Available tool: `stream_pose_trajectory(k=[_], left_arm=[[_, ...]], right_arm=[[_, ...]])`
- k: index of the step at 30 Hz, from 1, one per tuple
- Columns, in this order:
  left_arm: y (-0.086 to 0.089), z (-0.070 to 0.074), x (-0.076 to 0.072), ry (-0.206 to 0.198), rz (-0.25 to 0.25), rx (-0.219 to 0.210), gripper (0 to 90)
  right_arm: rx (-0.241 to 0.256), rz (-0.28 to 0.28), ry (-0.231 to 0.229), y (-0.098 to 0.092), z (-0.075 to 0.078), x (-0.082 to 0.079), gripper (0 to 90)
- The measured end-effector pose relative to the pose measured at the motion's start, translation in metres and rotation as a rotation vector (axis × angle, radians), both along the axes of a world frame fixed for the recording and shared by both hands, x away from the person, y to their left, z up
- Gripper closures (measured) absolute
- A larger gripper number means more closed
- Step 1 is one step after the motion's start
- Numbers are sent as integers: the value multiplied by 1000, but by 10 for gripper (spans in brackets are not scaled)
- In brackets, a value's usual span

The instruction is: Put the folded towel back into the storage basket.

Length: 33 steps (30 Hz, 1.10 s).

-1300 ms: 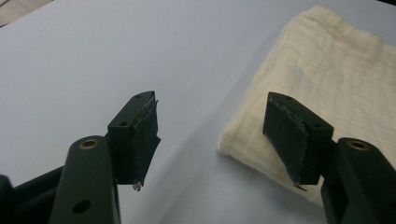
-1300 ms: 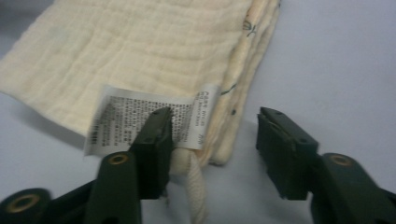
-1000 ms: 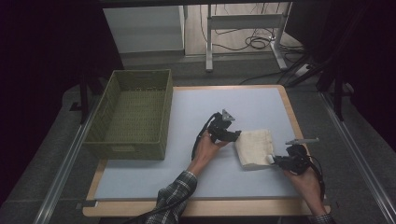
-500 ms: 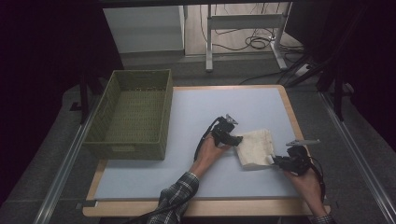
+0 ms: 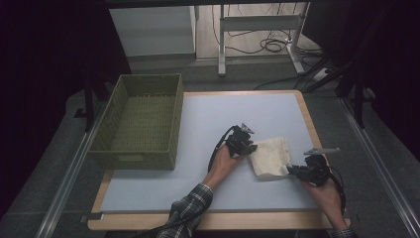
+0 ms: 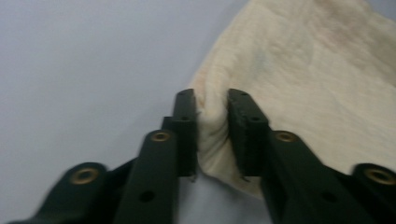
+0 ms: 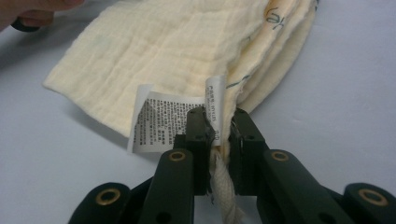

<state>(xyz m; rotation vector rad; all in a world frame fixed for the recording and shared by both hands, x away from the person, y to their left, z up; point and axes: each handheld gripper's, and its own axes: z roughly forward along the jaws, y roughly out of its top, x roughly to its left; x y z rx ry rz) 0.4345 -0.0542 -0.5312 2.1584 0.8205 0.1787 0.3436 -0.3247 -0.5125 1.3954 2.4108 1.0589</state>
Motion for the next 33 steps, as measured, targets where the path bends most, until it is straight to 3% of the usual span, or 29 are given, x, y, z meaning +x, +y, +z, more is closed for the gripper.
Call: stream_pose_trajectory(k=[6, 19, 33], left_arm=[[0, 1, -2, -25, 3, -1, 803], [12, 14, -5, -73, 17, 19, 811], [40, 37, -12, -101, 37, 100, 803]], right_arm=[[12, 4, 3, -2, 2, 0, 798], [60, 34, -14, 0, 13, -3, 799], [102, 98, -36, 23, 32, 2, 800]])
